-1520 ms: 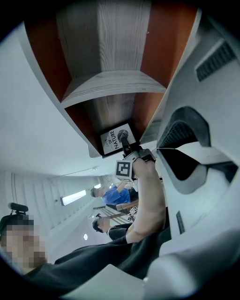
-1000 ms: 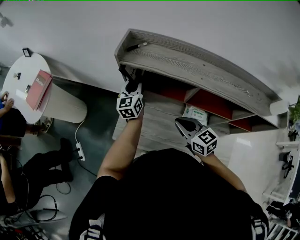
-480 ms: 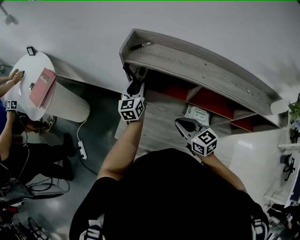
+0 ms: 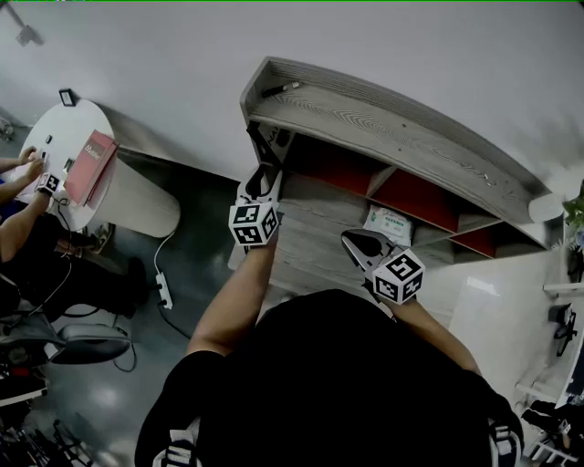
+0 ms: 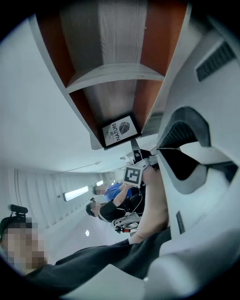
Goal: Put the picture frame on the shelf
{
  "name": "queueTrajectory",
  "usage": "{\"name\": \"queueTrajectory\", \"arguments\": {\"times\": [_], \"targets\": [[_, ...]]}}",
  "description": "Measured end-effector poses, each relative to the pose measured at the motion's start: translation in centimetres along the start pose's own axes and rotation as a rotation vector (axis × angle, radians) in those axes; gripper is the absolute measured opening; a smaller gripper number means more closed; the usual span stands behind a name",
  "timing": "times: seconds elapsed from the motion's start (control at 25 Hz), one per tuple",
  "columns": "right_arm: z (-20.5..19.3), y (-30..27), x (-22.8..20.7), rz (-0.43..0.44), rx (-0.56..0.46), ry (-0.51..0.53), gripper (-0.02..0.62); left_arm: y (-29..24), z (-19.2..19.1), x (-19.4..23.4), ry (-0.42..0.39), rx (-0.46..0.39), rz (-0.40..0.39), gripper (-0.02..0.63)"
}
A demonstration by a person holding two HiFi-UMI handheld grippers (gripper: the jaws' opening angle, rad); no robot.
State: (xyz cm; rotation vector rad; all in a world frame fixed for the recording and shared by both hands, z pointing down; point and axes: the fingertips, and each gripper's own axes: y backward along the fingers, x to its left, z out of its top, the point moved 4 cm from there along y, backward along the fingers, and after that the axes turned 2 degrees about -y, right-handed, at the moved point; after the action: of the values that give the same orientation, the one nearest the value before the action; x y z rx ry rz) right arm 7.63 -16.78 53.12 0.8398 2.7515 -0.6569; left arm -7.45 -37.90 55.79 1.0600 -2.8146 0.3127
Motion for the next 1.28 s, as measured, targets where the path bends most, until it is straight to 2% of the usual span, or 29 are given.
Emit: {"name": "queueTrajectory", "arguments": {"times": [0.44, 0.8, 0.96, 1.28], "targets": [[0.8, 0.1, -0.1, -0.011, -0.025, 0.004, 0.015, 4.9, -1.6, -0.1, -0.037, 0.053, -0.015, 0.184], [2.0, 0.1, -0.6, -0.021, -0.049, 0.022, 0.015, 7.6, -2.4, -0.9, -0.081, 0.084, -0.079, 0.179], [2.6, 0.0, -0.5, -0.02, -0.059, 0.039, 0.015, 9.3, -2.4, -1.3, -0.105, 0.087, -0.108, 0.141], [3.4, 0.0, -0.6, -0.02, -0.07, 0.052, 0.015, 12.6, -0.3, -2.3, -0.156, 0.037, -0.147, 0.061]]}}
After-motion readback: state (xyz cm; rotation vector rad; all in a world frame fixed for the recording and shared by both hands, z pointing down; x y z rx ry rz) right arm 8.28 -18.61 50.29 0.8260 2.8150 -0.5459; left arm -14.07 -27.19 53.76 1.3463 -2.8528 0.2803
